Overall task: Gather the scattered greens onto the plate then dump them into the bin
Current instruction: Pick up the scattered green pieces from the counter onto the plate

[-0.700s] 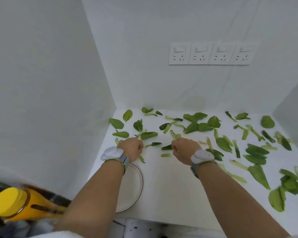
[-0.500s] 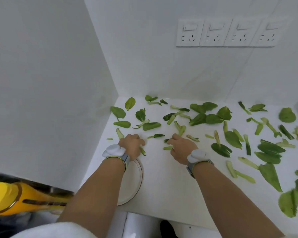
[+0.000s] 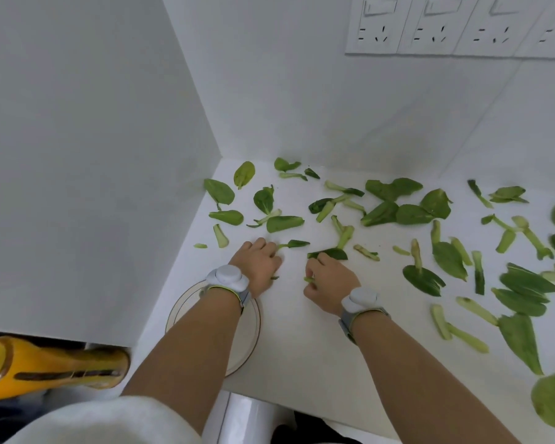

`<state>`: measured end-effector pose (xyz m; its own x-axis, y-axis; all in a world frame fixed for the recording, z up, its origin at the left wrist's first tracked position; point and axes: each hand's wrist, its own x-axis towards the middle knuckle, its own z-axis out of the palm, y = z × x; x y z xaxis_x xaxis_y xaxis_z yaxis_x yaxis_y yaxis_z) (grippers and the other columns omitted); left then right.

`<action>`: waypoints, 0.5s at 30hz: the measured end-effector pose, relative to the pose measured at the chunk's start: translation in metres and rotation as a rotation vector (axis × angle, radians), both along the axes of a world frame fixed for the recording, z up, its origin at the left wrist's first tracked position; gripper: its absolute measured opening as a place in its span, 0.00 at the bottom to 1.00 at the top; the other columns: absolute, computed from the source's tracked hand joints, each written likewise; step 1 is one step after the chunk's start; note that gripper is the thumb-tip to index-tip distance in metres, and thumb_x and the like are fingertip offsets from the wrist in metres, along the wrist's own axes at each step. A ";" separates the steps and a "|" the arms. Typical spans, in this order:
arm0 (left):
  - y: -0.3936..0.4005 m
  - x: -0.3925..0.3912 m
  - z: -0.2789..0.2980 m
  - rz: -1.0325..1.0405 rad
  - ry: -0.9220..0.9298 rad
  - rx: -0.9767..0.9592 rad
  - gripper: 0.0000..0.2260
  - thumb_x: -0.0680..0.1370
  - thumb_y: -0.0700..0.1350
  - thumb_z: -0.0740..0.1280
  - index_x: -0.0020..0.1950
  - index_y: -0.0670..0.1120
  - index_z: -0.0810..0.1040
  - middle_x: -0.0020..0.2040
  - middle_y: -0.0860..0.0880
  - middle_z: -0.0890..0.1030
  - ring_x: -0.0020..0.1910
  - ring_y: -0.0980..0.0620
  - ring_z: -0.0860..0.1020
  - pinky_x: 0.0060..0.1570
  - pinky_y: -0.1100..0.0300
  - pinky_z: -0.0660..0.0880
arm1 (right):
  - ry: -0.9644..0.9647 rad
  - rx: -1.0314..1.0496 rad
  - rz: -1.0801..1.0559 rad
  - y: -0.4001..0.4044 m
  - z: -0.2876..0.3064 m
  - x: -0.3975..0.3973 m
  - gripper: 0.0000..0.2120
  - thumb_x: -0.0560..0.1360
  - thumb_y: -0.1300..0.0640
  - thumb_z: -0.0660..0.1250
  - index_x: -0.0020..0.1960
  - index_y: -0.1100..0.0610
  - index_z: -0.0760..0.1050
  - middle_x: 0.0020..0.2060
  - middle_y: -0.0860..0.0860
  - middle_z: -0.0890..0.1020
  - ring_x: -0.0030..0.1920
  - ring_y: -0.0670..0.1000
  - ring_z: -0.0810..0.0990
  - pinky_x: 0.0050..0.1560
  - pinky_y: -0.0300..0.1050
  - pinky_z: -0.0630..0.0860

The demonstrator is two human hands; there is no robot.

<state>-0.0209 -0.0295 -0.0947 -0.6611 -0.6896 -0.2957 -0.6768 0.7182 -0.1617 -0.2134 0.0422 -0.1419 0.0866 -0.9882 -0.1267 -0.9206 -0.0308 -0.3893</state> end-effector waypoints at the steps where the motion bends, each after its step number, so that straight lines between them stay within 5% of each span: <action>1: 0.001 0.002 0.001 0.012 0.012 0.011 0.12 0.76 0.49 0.62 0.58 0.47 0.76 0.60 0.48 0.72 0.61 0.45 0.67 0.55 0.53 0.66 | 0.008 -0.009 0.005 0.001 -0.001 0.002 0.07 0.70 0.53 0.63 0.47 0.52 0.70 0.44 0.48 0.71 0.41 0.50 0.69 0.34 0.43 0.68; 5: 0.008 0.005 0.007 0.136 0.161 0.059 0.12 0.76 0.52 0.62 0.55 0.47 0.77 0.55 0.50 0.77 0.59 0.47 0.69 0.54 0.56 0.65 | 0.016 -0.021 0.024 0.001 -0.002 0.006 0.07 0.69 0.54 0.63 0.46 0.53 0.69 0.41 0.47 0.71 0.42 0.50 0.68 0.36 0.45 0.69; 11: 0.023 0.008 0.035 0.629 0.841 0.255 0.04 0.74 0.43 0.69 0.46 0.45 0.78 0.43 0.50 0.81 0.49 0.51 0.75 0.49 0.58 0.73 | -0.110 -0.010 0.032 -0.003 -0.003 0.015 0.10 0.69 0.53 0.66 0.50 0.52 0.73 0.38 0.45 0.72 0.42 0.48 0.70 0.40 0.44 0.72; 15: 0.038 0.028 0.048 0.801 1.070 0.336 0.06 0.73 0.40 0.69 0.49 0.45 0.78 0.39 0.54 0.78 0.39 0.57 0.75 0.42 0.68 0.72 | -0.233 0.035 0.011 -0.011 0.005 0.027 0.06 0.67 0.54 0.69 0.43 0.53 0.76 0.36 0.45 0.75 0.39 0.49 0.75 0.41 0.43 0.73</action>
<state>0.0068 0.0086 -0.0464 -0.1294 -0.9835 -0.1263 -0.6037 -0.0229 0.7969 -0.1867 0.0309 -0.1369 0.1285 -0.9823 -0.1366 -0.8056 -0.0231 -0.5920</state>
